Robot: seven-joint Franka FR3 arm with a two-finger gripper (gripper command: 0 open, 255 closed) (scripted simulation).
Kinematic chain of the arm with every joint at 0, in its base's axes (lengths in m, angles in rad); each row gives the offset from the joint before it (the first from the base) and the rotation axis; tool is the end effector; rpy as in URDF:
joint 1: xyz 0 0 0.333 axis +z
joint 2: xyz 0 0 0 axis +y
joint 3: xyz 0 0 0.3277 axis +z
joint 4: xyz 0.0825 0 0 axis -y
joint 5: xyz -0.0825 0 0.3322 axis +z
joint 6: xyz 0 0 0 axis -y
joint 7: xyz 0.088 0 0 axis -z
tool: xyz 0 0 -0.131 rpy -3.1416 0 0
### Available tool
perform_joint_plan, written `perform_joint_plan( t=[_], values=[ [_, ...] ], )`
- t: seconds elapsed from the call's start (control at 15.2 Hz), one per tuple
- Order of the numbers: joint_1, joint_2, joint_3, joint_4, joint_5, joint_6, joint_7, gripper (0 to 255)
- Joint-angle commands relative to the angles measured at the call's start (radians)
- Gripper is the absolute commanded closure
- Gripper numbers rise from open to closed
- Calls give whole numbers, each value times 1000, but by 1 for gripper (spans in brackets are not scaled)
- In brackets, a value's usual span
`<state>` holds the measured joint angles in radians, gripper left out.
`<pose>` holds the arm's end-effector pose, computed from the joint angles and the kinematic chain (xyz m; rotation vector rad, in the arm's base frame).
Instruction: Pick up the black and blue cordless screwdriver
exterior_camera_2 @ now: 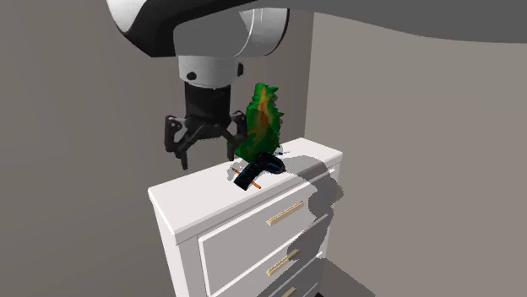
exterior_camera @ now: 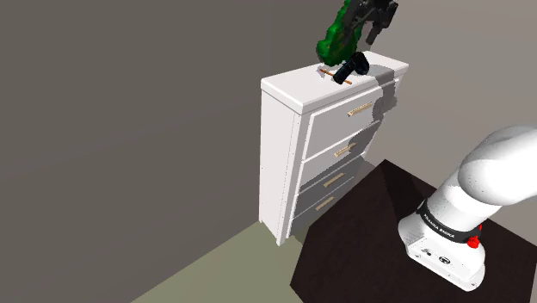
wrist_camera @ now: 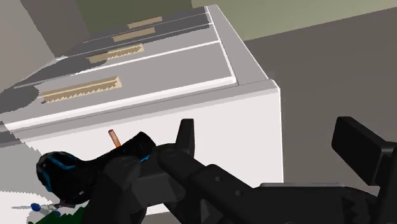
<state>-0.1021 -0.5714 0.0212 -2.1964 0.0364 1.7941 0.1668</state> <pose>0.3366 -0.0214 0.6033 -3.0739 0.3943 -0.2607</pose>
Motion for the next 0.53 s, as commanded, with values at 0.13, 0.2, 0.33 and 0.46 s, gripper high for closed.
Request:
perform_joint_plan(
  t=[0.13,0.2,0.33,0.46],
  values=[
    [-54,139,-29,93,25,34,103,0],
    [-66,170,-38,113,31,41,128,0],
    [-89,230,-56,153,47,55,175,0],
    [-111,287,-76,192,63,67,221,0]
  ],
)
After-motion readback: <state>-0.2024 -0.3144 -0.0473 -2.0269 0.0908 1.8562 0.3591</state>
